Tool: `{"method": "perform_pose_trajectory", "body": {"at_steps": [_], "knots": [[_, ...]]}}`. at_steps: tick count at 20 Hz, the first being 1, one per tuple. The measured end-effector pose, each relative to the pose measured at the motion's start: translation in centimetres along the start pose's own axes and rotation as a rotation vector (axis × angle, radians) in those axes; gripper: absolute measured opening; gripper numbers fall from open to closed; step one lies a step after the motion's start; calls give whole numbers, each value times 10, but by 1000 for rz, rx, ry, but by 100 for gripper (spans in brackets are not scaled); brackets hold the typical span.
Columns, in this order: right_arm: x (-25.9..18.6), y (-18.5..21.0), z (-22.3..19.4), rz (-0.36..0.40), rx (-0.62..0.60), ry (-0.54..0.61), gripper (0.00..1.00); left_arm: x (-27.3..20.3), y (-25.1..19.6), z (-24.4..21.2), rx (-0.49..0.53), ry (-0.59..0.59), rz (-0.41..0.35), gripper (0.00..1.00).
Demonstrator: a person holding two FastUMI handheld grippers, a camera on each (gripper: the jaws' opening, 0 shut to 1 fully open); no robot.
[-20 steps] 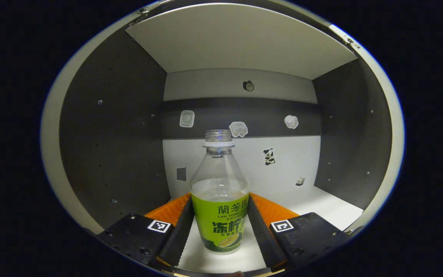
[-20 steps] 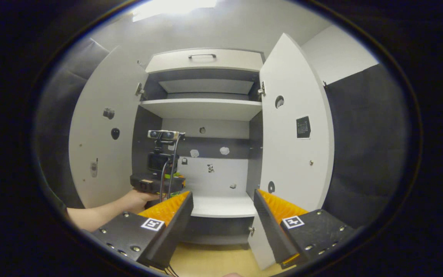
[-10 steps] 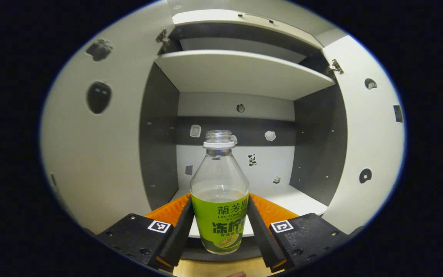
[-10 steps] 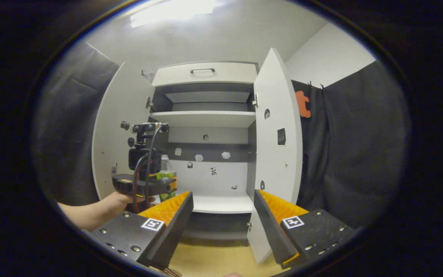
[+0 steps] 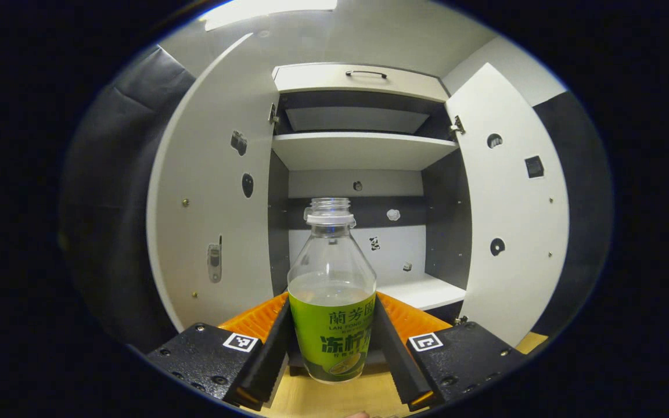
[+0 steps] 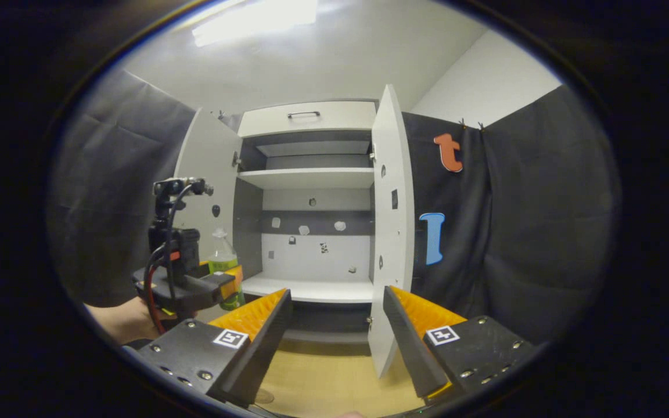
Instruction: Grasp the bottle in the cabinet with the left hand and place it on the coaster, then close the right door with the right hand and the left door with the left hand.
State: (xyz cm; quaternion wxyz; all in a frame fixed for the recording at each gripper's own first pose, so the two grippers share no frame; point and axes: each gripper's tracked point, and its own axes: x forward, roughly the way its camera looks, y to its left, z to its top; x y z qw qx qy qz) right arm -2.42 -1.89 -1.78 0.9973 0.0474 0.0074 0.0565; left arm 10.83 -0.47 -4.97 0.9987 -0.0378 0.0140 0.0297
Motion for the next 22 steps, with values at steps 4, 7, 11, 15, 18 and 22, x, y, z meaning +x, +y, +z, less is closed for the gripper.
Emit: {"method": "perform_pose_trajectory", "body": {"at_steps": [4,7,11,15,18,22], "knots": [[-13,-8,-9,-4,7,11,95,-47,-24,-58,-67,97,-49,80],[-16,-10,-17,1,-6,26,95,-67,-29,-88,-87,113,-49,80],[-15,-15,-26,7,-27,35,96,-88,-45,-148,-90,201,-100,80],[-4,-12,-36,31,3,74,93,-104,-68,-200,-26,247,-170,80],[14,-6,-37,50,-38,80,96,-111,-70,-230,-16,273,-176,80],[43,9,-43,73,-24,97,96,-117,-66,-275,23,328,-183,80]]}}
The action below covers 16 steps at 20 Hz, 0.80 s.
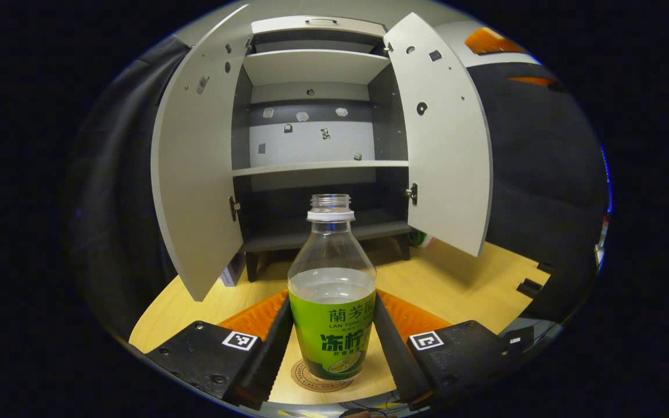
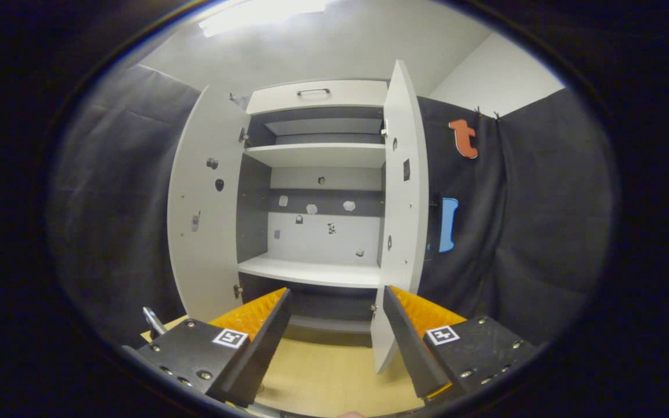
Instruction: Grasp the bottle in the cabinet with the left hand and place it on the coaster, then close the right door with the right hand and the left door with the left hand.
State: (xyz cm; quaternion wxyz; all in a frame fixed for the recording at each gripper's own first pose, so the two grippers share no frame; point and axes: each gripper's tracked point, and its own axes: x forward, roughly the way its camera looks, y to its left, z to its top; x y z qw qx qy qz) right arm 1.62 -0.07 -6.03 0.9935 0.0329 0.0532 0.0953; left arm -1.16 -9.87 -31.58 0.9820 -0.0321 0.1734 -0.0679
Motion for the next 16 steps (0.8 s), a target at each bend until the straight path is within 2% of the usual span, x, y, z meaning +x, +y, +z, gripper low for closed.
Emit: {"method": "perform_pose_trajectory", "body": {"at_steps": [6,7,8,10,16], "knots": [[23,15,-16,19,7,11,94,14,12,-28,-29,19,-29,80],[24,16,-21,20,0,21,96,15,16,-33,-25,18,-30,81],[26,17,-27,24,-11,34,94,18,20,-32,-11,8,-20,81],[27,19,-36,23,-28,53,96,19,26,-37,16,15,-5,83],[25,21,-35,26,-27,51,96,12,27,-40,-19,76,-26,87]]}}
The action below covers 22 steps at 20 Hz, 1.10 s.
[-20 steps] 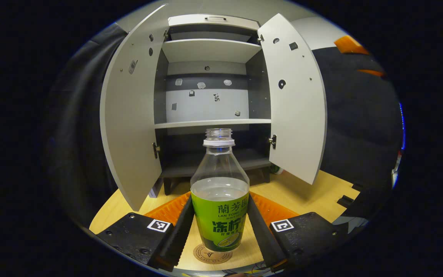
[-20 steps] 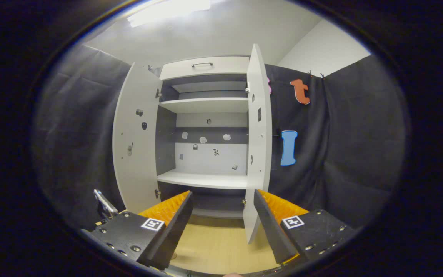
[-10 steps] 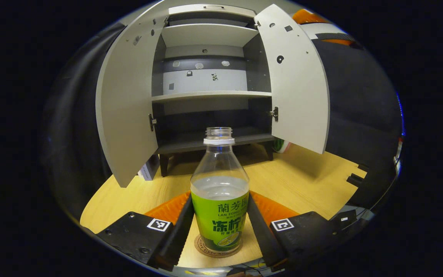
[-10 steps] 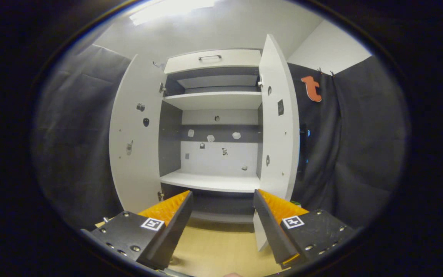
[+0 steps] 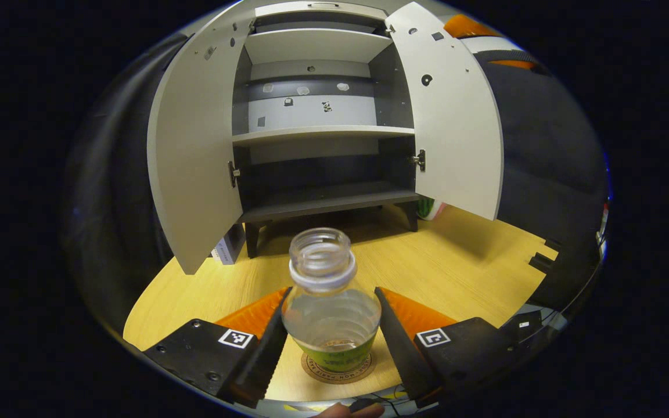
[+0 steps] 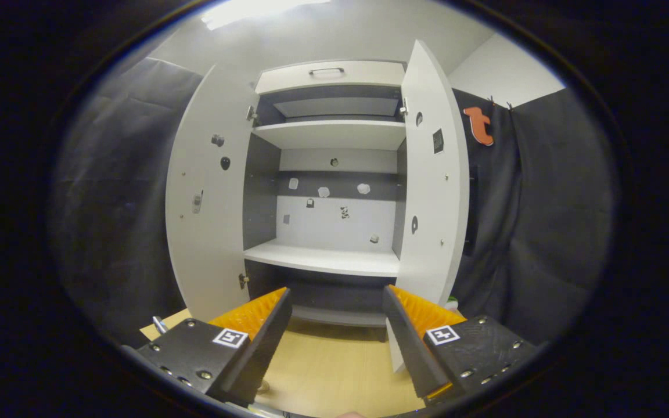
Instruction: Grasp the bottle in the cabinet with the left hand and place it on the coaster, then close the right door with the right hand and the left door with the left hand.
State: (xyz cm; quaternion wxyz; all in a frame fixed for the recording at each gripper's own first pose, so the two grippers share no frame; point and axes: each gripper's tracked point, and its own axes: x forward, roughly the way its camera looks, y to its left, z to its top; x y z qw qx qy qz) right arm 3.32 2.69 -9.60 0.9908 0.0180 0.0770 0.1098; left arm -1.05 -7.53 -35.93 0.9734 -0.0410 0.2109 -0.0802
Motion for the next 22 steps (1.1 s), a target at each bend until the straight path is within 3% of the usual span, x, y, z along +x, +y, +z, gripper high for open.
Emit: {"method": "perform_pose_trajectory", "body": {"at_steps": [3,12,17,19,22], "knots": [[-4,-9,3,-20,13,1,96,-10,-1,15,-34,31,-12,87],[-32,-52,22,-67,19,-46,96,-53,0,117,-90,-55,-59,88],[-30,-83,20,-115,40,-58,96,-82,32,211,-75,-180,27,90],[-25,-91,22,-124,73,-65,94,-94,47,247,-39,-221,44,96],[-15,-101,26,-141,95,-82,93,-104,66,285,-44,-257,49,97]]}}
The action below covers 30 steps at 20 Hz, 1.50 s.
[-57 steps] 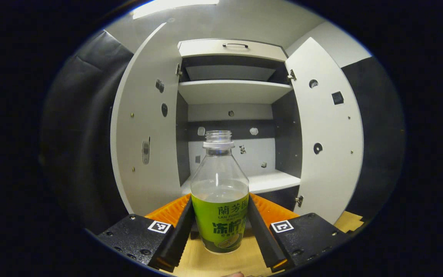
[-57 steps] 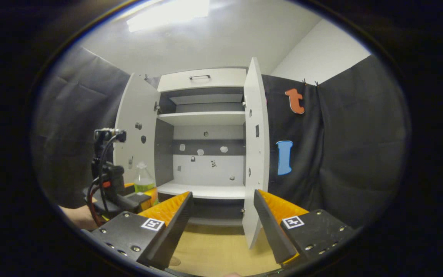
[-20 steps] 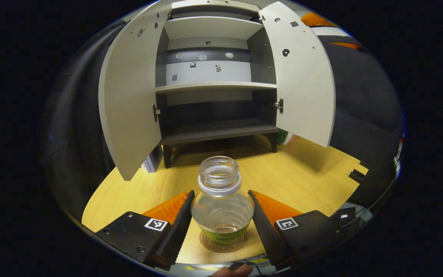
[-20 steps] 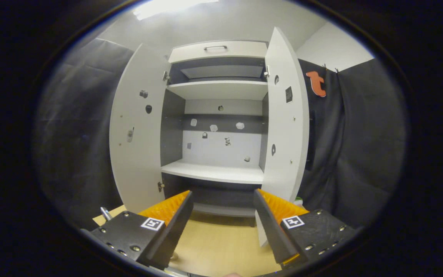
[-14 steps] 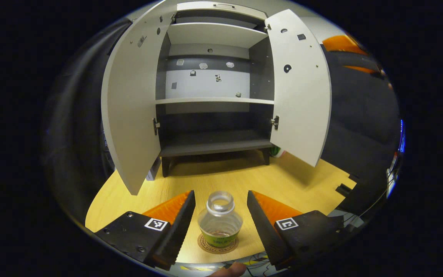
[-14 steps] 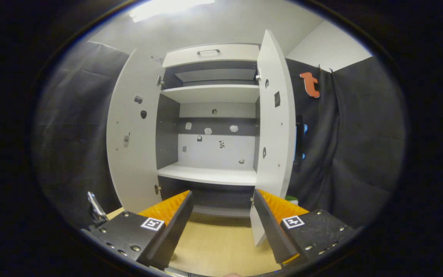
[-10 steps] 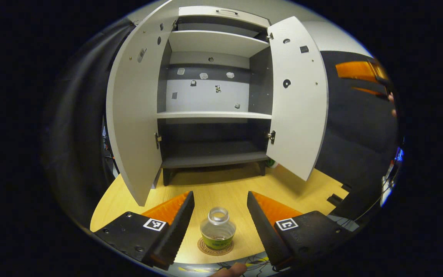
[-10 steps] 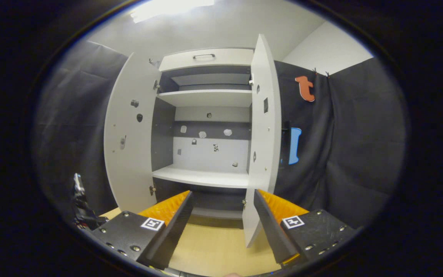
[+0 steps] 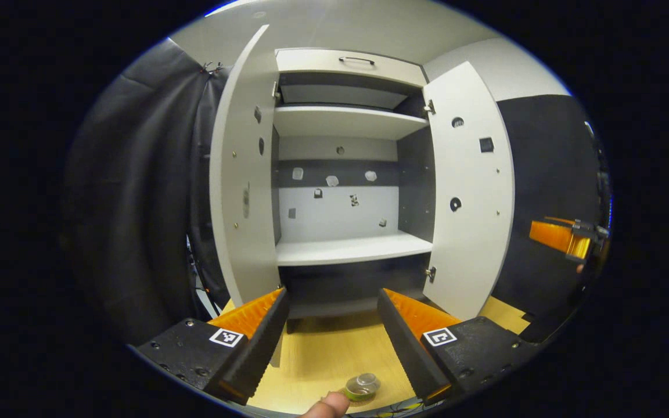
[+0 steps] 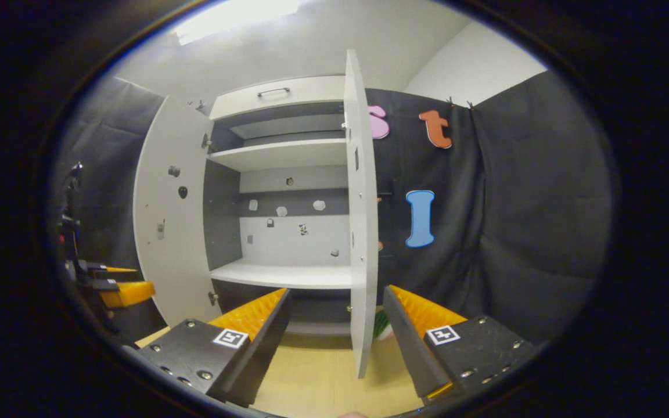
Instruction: Grasp the bottle in the cabinet with the left hand and place it on the coaster, then close the right door with the right hand and the left door with the left hand.
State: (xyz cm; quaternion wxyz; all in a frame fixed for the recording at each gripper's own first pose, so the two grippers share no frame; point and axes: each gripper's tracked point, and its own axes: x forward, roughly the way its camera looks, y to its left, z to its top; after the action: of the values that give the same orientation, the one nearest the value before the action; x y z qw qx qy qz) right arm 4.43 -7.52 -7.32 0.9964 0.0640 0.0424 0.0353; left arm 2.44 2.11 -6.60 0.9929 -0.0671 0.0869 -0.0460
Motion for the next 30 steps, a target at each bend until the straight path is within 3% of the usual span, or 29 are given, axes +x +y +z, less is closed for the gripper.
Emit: {"method": "perform_pose_trajectory", "body": {"at_steps": [6,11,19,25,27,30], "knots": [[20,4,3,-2,1,-32,96,5,72,54,10,-49,36,96],[23,6,-7,0,23,-26,93,4,147,78,-25,-65,122,96],[22,11,-26,4,23,-5,97,22,238,76,-126,-24,200,96],[3,-22,-13,-39,13,-2,93,54,232,77,-121,-13,171,96],[-10,-25,-3,-5,20,3,97,63,221,79,-86,-8,138,94],[-23,-35,7,4,17,7,96,72,225,83,-43,-11,152,93]]}}
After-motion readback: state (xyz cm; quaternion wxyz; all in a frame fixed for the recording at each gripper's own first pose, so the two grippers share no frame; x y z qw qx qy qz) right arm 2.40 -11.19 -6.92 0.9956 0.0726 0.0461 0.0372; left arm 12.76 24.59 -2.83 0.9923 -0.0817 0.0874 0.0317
